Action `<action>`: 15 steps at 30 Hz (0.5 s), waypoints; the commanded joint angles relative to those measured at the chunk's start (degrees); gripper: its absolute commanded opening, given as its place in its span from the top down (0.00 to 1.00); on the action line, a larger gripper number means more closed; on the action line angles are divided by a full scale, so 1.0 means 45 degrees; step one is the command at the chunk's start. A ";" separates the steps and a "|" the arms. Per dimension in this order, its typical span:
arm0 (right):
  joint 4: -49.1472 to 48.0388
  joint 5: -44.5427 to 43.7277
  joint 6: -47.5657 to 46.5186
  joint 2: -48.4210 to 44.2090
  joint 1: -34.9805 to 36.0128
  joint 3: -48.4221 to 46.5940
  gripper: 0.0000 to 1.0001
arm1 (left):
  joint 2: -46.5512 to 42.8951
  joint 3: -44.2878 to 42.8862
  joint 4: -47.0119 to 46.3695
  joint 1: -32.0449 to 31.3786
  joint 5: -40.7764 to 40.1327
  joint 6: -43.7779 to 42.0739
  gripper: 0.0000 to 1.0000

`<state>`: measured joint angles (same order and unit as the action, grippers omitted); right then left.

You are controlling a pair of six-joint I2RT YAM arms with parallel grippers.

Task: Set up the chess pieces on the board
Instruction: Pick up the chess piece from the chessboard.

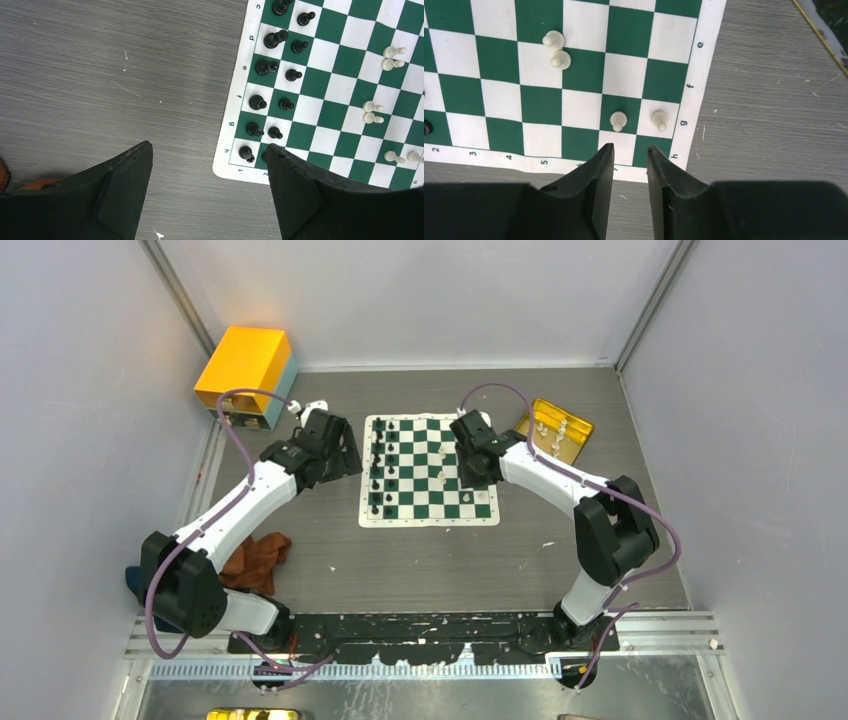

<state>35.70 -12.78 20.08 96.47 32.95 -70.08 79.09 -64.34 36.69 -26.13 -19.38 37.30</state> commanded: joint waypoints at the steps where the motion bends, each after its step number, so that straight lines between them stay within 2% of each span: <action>1: 0.0040 -0.0766 -0.0002 -0.0504 -0.0068 -0.0012 0.63 | -0.0359 -0.0214 -0.0286 0.0026 0.0029 0.0129 0.17; 15: -0.0488 -0.0586 0.0097 0.0067 -0.0737 0.0542 0.63 | -0.0335 -0.0251 -0.0201 0.0025 -0.0048 -0.0058 0.17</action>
<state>35.42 -14.96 20.10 96.31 30.35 -68.14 79.09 -64.34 36.69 -26.13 -19.31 37.26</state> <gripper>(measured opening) 0.367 0.836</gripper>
